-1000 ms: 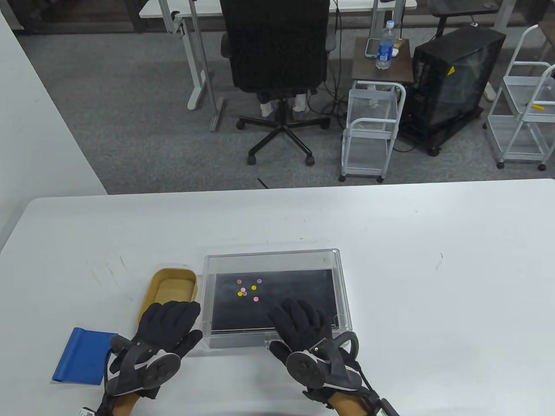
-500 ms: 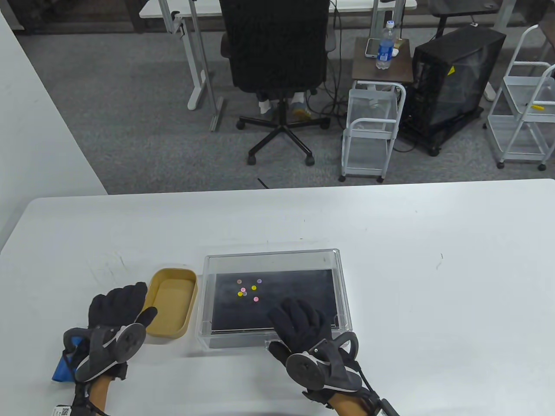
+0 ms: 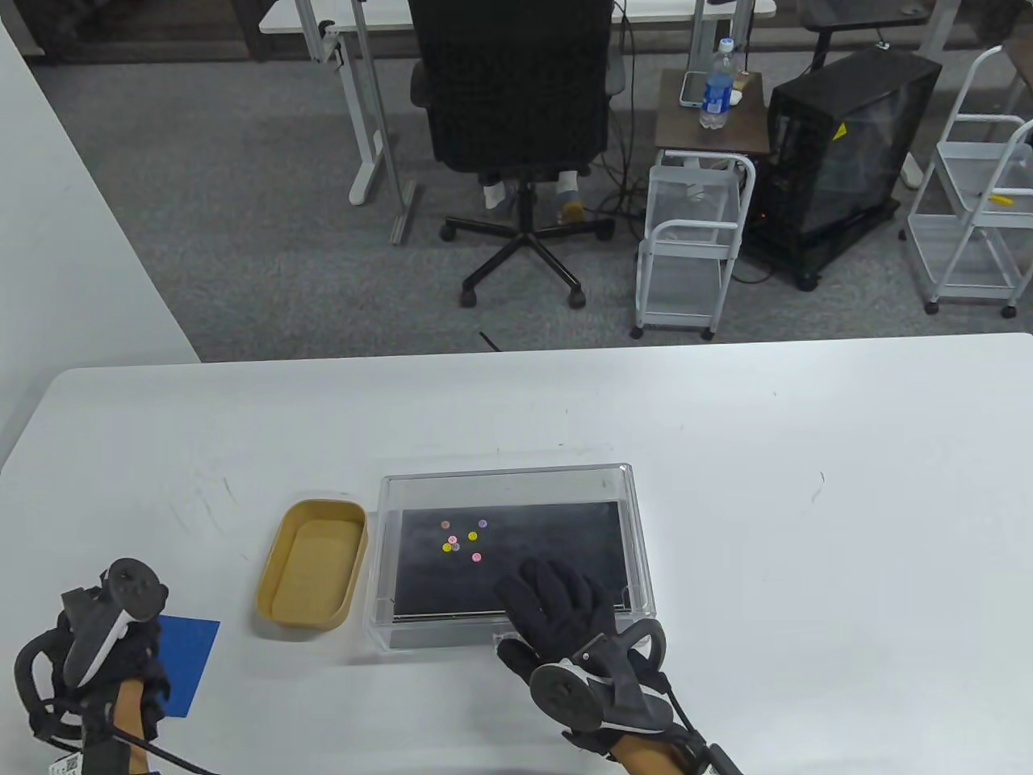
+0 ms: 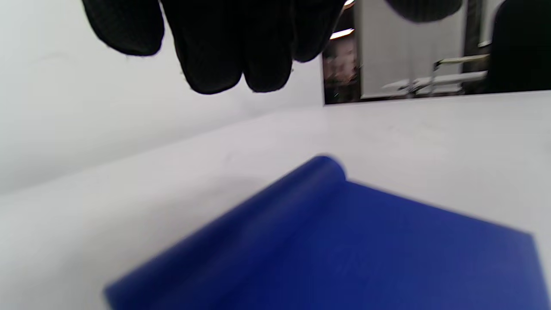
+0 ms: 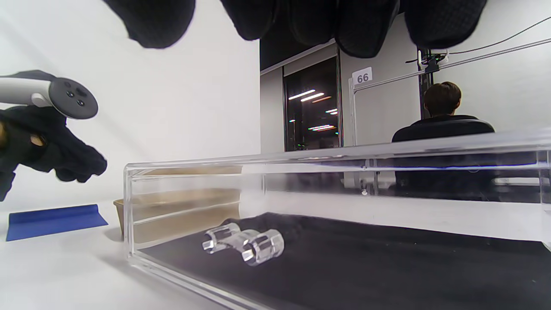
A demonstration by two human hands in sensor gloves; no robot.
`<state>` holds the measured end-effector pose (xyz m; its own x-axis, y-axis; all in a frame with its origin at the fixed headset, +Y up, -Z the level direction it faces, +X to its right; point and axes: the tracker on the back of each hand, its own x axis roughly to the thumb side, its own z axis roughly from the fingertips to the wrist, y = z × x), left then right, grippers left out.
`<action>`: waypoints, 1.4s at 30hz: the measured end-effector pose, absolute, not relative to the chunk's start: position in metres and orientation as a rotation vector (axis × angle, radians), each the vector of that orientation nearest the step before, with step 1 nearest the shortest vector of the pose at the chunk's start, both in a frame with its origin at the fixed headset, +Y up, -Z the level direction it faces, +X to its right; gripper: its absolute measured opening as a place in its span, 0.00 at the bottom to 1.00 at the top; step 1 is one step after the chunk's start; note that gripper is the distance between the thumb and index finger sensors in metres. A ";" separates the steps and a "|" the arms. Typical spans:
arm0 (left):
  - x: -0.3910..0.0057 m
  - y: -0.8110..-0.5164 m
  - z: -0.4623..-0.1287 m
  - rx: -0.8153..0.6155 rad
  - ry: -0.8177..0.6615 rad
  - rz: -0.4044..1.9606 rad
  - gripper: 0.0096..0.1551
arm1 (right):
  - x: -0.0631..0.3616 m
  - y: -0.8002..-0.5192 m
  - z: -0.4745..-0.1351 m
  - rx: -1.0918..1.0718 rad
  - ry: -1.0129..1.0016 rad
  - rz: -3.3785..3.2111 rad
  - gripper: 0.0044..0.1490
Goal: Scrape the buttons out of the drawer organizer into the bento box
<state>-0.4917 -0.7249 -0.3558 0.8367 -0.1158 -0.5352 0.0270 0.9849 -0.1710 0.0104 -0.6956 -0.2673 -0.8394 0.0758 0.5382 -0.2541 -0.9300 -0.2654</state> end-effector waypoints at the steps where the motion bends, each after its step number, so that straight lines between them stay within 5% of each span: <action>1: -0.496 -0.730 -0.356 -0.200 0.603 -0.066 0.42 | 0.010 -0.696 -0.267 0.806 -0.489 2.815 0.42; 8: -0.505 -0.760 -0.362 -0.537 0.688 -0.043 0.40 | 0.010 -0.696 -0.266 0.806 -0.498 2.817 0.42; 17: -0.505 -0.768 -0.366 -0.557 0.671 -0.087 0.37 | 0.011 -0.695 -0.267 0.795 -0.502 2.823 0.42; 26: -0.503 -0.744 -0.360 -0.347 0.734 -0.062 0.37 | 0.013 -0.695 -0.267 0.790 -0.507 2.825 0.42; 42: -0.482 -0.707 -0.351 0.146 0.602 0.064 0.36 | 0.015 -0.694 -0.268 0.779 -0.513 2.828 0.42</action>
<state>-0.4819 -0.7074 -0.3505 0.8224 0.1022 -0.5597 -0.0170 0.9877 0.1553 0.0145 -0.6944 -0.2683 -0.8506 0.0652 0.5217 -0.2441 -0.9278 -0.2821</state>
